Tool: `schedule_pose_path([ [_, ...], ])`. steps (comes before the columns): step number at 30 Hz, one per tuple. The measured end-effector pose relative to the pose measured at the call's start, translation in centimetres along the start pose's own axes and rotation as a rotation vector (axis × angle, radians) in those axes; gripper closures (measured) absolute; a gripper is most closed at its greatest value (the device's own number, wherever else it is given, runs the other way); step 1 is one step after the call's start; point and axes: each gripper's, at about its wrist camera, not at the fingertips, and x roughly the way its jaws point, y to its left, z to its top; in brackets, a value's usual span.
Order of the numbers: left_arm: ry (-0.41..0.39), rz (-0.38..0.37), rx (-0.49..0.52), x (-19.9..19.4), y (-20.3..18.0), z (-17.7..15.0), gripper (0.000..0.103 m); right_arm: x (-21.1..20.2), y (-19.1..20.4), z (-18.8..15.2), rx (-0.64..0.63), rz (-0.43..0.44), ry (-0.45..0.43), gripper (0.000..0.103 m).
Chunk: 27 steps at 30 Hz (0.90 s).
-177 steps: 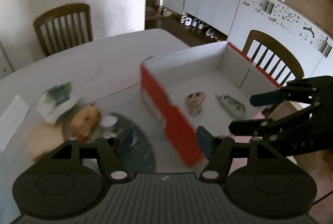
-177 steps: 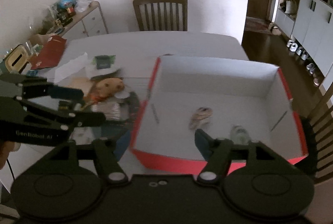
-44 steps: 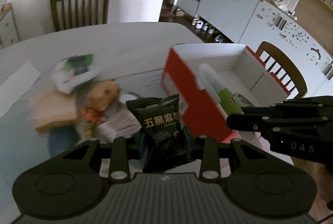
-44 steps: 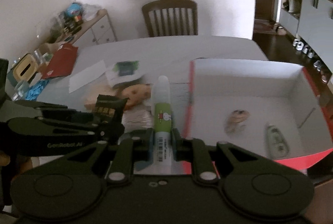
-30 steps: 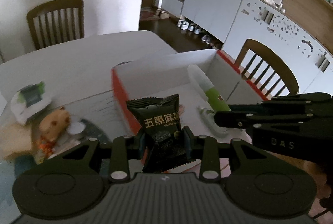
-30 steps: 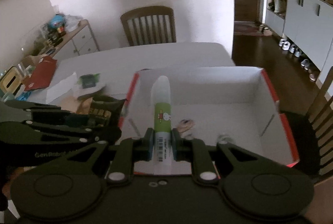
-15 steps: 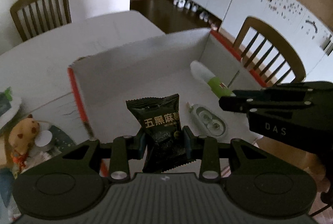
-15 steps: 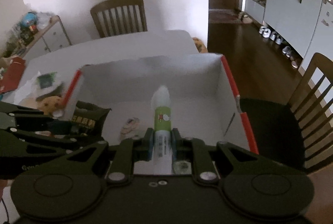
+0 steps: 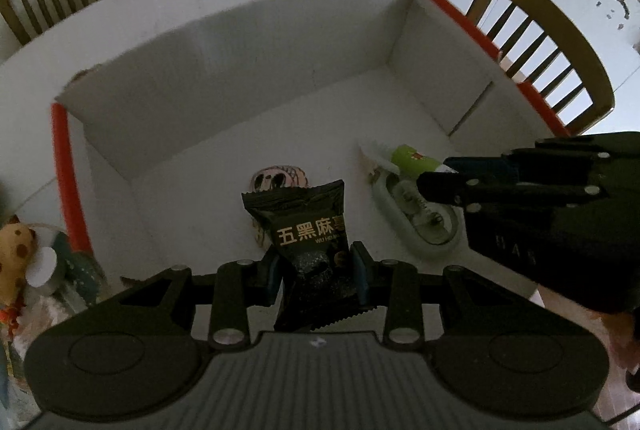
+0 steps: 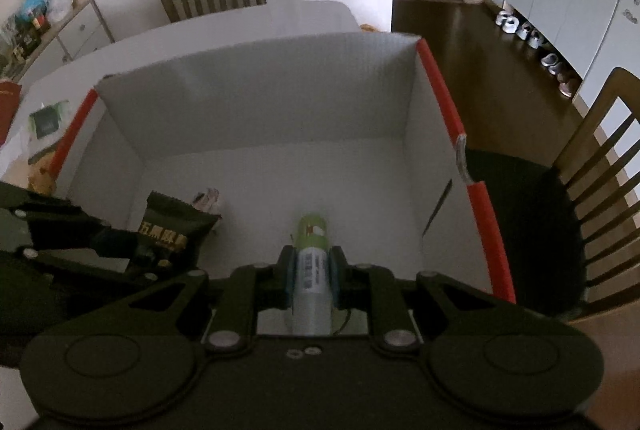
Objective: Organize objects
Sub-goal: 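Lower both items into the shoebox and open both tools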
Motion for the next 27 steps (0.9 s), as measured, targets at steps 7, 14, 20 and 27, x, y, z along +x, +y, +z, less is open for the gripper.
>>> schedule_pose_path([
  [7,0.061,0.018,-0.015,2.2,0.0,0.9,0.069,1.4,0.5,-0.1,-0.032,-0.022,0.036,0.087],
  [14,0.111,0.003,-0.031,3.4,0.4,1.2,0.068,1.4,0.9,-0.4,-0.056,-0.015,0.04,0.082],
  [20,0.109,0.033,-0.009,3.1,0.1,1.5,0.048,0.7,0.5,-0.5,-0.044,-0.015,0.036,0.078],
  [27,0.017,0.021,-0.003,1.0,0.0,1.2,0.043,-1.1,0.0,-0.6,-0.042,-0.014,0.015,0.07],
])
